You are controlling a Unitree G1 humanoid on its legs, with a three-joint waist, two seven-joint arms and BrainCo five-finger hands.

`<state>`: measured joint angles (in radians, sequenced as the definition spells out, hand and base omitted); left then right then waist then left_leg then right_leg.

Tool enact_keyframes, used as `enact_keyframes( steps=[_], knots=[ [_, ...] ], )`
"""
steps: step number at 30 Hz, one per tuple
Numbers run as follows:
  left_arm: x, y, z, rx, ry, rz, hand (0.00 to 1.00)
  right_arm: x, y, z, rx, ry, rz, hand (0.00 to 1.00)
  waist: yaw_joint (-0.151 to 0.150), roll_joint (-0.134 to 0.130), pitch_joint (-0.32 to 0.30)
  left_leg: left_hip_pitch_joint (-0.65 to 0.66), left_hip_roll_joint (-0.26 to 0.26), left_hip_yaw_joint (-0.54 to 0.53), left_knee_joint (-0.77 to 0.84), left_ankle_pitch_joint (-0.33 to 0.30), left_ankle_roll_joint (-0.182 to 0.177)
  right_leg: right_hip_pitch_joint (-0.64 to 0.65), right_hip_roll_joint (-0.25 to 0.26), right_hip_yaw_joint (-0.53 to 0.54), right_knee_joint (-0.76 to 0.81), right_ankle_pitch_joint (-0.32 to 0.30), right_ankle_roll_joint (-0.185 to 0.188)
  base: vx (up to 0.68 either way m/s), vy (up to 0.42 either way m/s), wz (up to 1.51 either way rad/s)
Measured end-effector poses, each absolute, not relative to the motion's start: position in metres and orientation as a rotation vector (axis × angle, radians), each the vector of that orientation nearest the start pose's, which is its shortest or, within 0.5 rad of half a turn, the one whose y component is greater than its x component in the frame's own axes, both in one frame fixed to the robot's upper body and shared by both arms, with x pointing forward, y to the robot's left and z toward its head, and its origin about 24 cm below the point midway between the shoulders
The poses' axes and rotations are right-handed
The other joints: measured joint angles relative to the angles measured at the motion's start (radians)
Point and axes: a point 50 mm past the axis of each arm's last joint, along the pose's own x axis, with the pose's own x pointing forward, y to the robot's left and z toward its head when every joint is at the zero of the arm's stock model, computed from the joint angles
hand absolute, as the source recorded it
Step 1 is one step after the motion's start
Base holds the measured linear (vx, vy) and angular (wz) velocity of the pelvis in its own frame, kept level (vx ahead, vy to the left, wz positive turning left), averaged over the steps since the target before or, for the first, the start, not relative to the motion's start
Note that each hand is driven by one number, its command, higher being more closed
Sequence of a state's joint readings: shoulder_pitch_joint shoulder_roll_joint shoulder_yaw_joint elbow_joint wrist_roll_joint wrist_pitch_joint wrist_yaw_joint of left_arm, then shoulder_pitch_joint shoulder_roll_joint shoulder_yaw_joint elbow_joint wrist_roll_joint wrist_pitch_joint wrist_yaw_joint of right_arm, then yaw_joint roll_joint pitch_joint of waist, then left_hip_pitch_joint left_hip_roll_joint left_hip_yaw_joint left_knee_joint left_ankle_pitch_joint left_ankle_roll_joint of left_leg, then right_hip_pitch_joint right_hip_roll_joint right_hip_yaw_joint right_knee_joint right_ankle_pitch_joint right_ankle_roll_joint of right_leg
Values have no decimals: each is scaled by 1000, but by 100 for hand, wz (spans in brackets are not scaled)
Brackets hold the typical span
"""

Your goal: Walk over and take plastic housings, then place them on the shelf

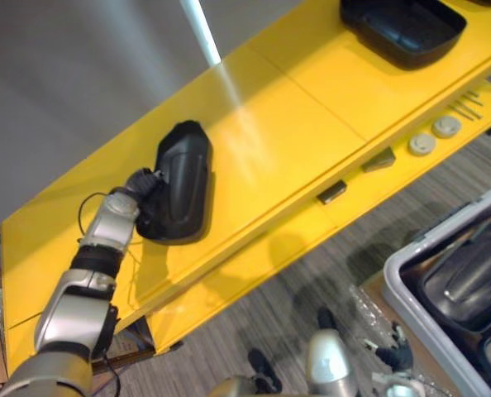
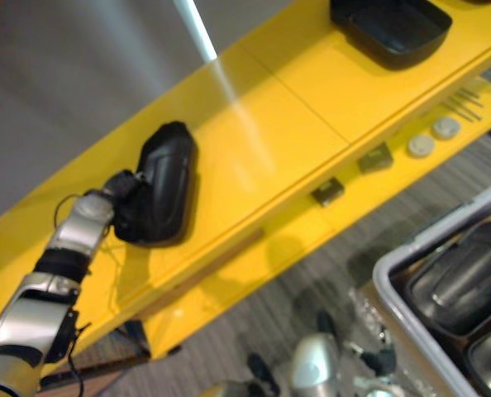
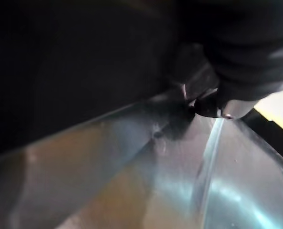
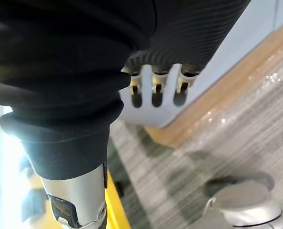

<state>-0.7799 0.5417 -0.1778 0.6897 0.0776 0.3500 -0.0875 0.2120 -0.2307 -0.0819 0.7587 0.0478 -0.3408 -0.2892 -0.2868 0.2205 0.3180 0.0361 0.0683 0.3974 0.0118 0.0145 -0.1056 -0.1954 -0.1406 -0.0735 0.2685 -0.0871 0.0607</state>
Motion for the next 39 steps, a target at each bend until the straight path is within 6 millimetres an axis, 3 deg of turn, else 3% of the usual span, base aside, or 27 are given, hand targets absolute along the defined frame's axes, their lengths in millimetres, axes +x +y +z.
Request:
enact_keyframes(
  steps=[7, 8, 17, 29, 35, 39],
  knots=[
    [379, 245, 125, 638, 287, 70, 100, 128, -261, -97, -244, 541, -472, 0, 3, -6, 5, -2, 4, 30, 0, -11, 15, -21, 1, 0, 40, -17, -2, -5, -1, 0],
    [379, 244, 125, 635, 287, 68, 0, 129, -261, -97, -246, 537, -469, 0, 4, -9, 7, -2, 5, 36, 0, -18, 17, -29, 0, 1, 55, -24, -2, 0, 0, 0],
    [382, 232, 125, 582, 246, 76, 0, 130, -254, -99, -250, 542, -434, 0, 27, -13, 10, -2, 5, 52, -2, -28, 22, -43, -2, 0, 81, -31, -2, -2, -3, 1],
    [383, 226, 129, 307, 156, 86, 0, 123, -253, -105, -243, 582, -468, 0, 29, -14, 10, 18, 7, 15, -4, -28, 22, 27, -13, -54, 37, -19, 7, 11, -9, 11],
    [381, 218, 165, 164, -79, 61, 0, 113, -254, -113, -224, 634, -504, 0, 59, -19, 4, 27, 11, -30, -6, -28, 22, 120, -1, -95, -89, 45, 19, 33, 15, 14],
    [373, 217, 166, 91, -154, 21, 0, 118, -246, -117, -197, 639, -506, 0, 83, -44, -43, 35, 17, -36, -9, -28, 22, 172, 11, -116, -168, 79, 20, 26, 14, 9]
  ],
)
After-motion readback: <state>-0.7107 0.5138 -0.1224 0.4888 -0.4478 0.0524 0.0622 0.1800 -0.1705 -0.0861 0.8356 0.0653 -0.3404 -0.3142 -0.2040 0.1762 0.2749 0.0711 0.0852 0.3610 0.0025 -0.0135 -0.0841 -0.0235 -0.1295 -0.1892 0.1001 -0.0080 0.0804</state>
